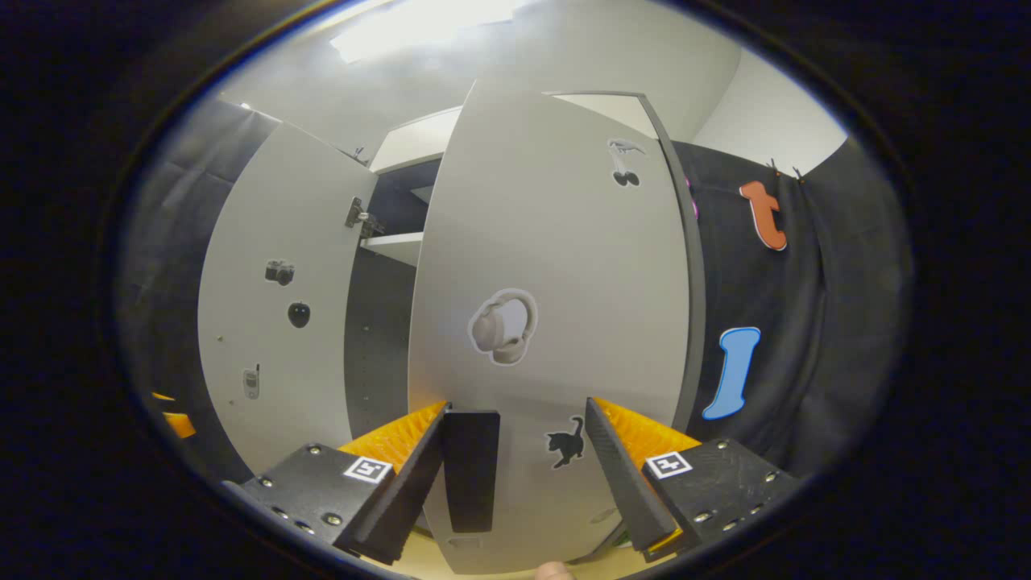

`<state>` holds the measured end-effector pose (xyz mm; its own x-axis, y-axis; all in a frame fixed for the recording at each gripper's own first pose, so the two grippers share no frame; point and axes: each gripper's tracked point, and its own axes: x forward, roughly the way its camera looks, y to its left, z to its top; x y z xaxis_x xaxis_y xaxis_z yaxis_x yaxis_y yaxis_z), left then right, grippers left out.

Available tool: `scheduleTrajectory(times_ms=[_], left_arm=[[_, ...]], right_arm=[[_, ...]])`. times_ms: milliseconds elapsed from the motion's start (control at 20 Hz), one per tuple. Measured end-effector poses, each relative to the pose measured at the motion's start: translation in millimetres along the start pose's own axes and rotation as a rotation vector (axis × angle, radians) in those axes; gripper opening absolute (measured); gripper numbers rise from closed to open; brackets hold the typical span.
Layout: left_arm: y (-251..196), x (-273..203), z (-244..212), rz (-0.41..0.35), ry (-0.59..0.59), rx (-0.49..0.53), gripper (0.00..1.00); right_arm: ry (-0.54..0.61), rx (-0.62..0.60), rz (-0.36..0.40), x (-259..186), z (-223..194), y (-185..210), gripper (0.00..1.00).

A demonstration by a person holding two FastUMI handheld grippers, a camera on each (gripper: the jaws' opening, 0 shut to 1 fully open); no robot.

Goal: Grasp the bottle in the cabinet with the left hand and place it on the coaster, then close the right door with the right hand and the left door with the left hand.

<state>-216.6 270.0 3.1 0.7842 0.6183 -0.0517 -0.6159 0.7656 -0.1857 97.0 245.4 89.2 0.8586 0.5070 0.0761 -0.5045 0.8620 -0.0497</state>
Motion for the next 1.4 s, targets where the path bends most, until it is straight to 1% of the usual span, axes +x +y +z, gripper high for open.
scheduleTrajectory(times_ms=[50, 100, 250, 700, 850, 1100, 1400], left_arm=[[4.1, 0.8, 1.0, 0.006, -0.002, 0.002, 0.94], [7.8, 1.7, 1.1, 0.011, -0.002, 0.002, 0.94], [18.1, 5.9, 3.3, 0.022, -0.006, 0.0, 0.95], [36.4, 28.7, 14.7, 0.04, -0.037, -0.023, 0.94], [44.5, 40.0, 25.4, 0.034, -0.051, -0.025, 0.95], [53.9, 55.9, 29.9, 0.023, -0.048, -0.028, 0.95], [57.7, 65.4, 31.3, -0.006, -0.039, -0.031, 0.95]], right_arm=[[-0.002, -0.004, -0.004, 3.9, -0.2, 2.0, 0.96], [-0.008, -0.009, -0.007, 6.7, -0.5, 3.6, 0.99], [-0.012, -0.011, -0.023, 16.6, -2.1, 6.8, 0.98], [0.008, 0.046, -0.043, 49.9, -11.1, 16.9, 0.99], [0.01, 0.064, -0.058, 56.9, -13.9, 17.5, 0.98], [0.026, 0.11, -0.088, 72.3, -19.8, 19.8, 0.98], [0.01, 0.108, -0.147, 86.7, -21.5, 20.2, 0.99]])
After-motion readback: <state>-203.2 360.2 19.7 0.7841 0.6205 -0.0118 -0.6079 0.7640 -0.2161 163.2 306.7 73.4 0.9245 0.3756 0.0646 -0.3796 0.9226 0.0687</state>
